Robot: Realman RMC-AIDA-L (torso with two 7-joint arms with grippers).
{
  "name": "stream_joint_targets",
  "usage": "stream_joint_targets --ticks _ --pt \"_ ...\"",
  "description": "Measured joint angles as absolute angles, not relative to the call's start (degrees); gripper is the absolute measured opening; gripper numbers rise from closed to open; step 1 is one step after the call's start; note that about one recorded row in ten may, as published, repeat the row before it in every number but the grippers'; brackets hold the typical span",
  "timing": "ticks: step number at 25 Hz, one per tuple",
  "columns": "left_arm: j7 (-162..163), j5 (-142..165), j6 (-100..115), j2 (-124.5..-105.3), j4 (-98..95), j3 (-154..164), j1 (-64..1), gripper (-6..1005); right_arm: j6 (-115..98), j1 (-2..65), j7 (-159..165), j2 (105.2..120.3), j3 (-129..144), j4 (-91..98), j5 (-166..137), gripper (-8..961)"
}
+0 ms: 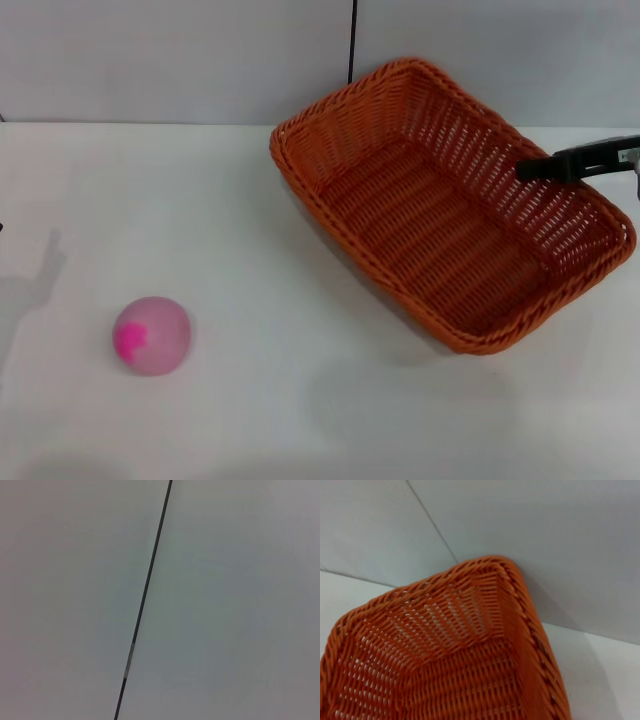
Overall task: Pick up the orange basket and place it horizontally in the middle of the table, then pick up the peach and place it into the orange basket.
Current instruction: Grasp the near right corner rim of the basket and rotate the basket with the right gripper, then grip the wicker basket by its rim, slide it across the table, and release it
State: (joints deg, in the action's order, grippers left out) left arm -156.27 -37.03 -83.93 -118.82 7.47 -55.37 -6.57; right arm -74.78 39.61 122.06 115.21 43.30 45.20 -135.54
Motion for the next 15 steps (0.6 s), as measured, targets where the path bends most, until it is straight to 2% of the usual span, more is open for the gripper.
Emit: stream_joint_targets --ticks 15 --pt "-156.3 -37.0 -84.4 -118.81 7.5 -54.9 -5.8 743 -85.9 37.4 113.3 115.3 45.5 56.1 -136.0 149"
